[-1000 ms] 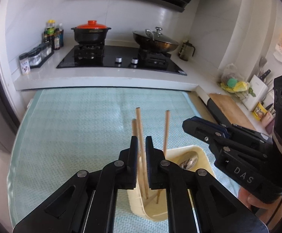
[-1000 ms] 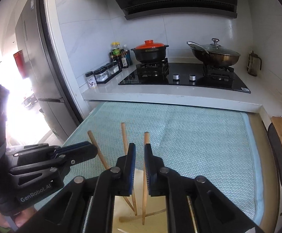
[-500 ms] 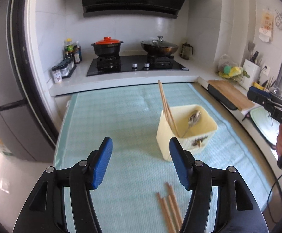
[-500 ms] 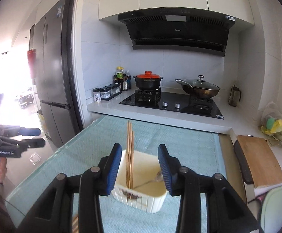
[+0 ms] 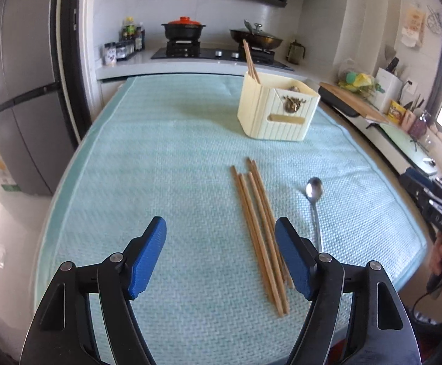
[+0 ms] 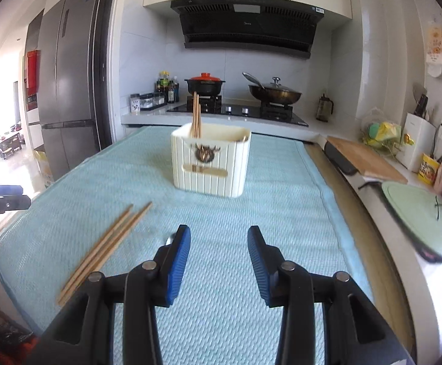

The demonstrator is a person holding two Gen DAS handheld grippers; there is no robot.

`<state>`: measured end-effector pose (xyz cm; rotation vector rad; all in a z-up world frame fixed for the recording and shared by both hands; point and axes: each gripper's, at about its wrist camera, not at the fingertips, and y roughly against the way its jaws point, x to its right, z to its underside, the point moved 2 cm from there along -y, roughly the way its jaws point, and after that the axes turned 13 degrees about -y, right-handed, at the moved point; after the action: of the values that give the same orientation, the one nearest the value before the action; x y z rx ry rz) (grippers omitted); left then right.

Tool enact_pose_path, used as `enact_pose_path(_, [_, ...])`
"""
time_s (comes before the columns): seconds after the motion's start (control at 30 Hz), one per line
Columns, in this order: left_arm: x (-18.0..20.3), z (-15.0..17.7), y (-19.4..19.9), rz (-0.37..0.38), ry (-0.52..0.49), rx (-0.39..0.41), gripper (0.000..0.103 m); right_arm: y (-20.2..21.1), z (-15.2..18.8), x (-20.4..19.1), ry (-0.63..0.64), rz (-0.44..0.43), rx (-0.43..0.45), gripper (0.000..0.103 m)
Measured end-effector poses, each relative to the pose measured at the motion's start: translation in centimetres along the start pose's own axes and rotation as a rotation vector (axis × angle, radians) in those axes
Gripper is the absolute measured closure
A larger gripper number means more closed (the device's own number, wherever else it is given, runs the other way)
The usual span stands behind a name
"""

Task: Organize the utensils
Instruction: 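Move both tools back toward the remaining chopsticks and spoon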

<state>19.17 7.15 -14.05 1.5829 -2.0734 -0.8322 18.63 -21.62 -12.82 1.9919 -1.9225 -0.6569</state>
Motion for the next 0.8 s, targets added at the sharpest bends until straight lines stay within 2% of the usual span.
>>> enact_pose_path(0.07, [0.7,0.9,-0.6,-0.031,-0.001,-0.011,0.027,-0.3,2.1,-0.5,0.013,0.013,-0.031,0.063])
enact_pose_path(0.17, [1.4,1.3,-1.8,-0.044,-0.015,-0.034,0.027,-0.5,3.9,-1.2,0.008,-0.026,-0.077,0.063])
enact_pose_path(0.4, [1.2,3.3,-3.0,-0.023,0.040,-0.068,0.027,-2.3,5.5,-2.6,-0.024,-0.087,-0.158,0.063])
enact_pose_path(0.8, [0.5,3.6,-5.2,0.004,0.061,-0.102,0.026,-4.7,6.5,-2.6,-0.068,-0.079,-0.247,0.063])
